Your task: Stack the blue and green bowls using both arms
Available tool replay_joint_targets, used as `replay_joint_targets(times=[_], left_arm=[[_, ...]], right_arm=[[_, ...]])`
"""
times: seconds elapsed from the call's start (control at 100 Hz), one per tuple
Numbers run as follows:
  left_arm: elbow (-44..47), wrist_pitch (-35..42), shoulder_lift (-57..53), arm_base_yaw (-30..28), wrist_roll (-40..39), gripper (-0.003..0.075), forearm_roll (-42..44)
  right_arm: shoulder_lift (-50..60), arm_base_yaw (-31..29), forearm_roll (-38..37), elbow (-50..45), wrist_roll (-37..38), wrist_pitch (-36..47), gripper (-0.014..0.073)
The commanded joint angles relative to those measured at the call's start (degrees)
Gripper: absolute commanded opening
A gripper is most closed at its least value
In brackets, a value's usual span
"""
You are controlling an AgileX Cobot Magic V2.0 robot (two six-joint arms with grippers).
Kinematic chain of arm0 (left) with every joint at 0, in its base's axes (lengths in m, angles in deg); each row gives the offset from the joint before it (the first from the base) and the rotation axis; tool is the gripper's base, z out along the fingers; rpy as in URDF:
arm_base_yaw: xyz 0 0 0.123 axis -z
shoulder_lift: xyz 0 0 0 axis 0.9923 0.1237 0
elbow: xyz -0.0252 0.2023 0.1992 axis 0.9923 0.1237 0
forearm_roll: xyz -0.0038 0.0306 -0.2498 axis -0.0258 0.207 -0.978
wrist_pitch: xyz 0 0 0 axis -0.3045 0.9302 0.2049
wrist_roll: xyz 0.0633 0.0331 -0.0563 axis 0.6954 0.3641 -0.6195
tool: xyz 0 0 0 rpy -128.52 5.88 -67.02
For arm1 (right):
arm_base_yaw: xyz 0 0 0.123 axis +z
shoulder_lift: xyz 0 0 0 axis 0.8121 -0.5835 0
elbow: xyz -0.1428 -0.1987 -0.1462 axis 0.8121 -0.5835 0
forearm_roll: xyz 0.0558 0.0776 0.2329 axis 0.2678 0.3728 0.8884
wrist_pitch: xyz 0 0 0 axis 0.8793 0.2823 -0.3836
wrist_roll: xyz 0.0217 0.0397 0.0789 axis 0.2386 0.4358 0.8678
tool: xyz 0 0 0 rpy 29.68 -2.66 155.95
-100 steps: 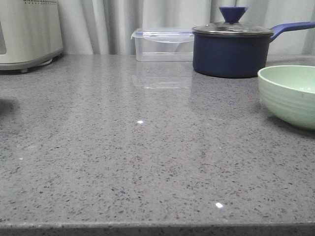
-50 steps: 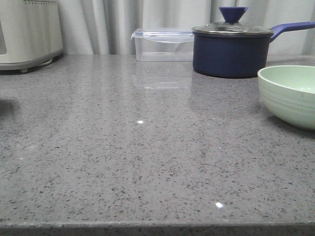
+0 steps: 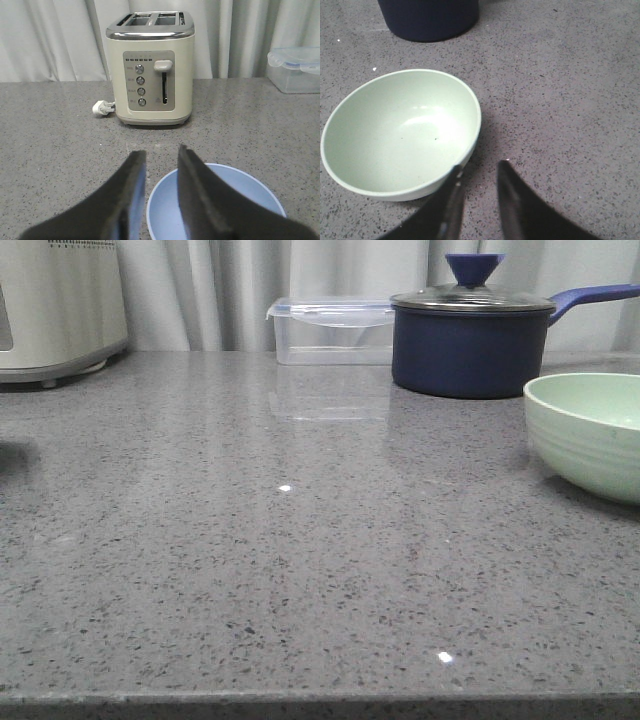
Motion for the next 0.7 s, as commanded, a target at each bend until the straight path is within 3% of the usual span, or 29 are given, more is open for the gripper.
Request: replay_joint_targets(times=[0.0,0.07,0.34,0.69], left_arm=[[-2.1,4.7,0.8,0.0,0.0,0.0380,0.2],[-2.1,5.4,0.8,0.0,0.0,0.0430,0.2],[-2.0,5.8,1.0,0.0,0.0,0.0419,0.1],[-2.0,5.8,1.1,0.0,0.0,0.0419,0.1]], right_arm=[[-0.7,-0.3,0.2,2.2,-0.4,3.8,0.0358],[-0.7,-0.3,0.2,2.2,-0.4,4.0,0.0408],[-1.8,-0.3,0.9,3.3,-0.3,3.4,0.0403],[-18.3,-0.3,0.9,18.8,-0.3,-4.8,0.0398]])
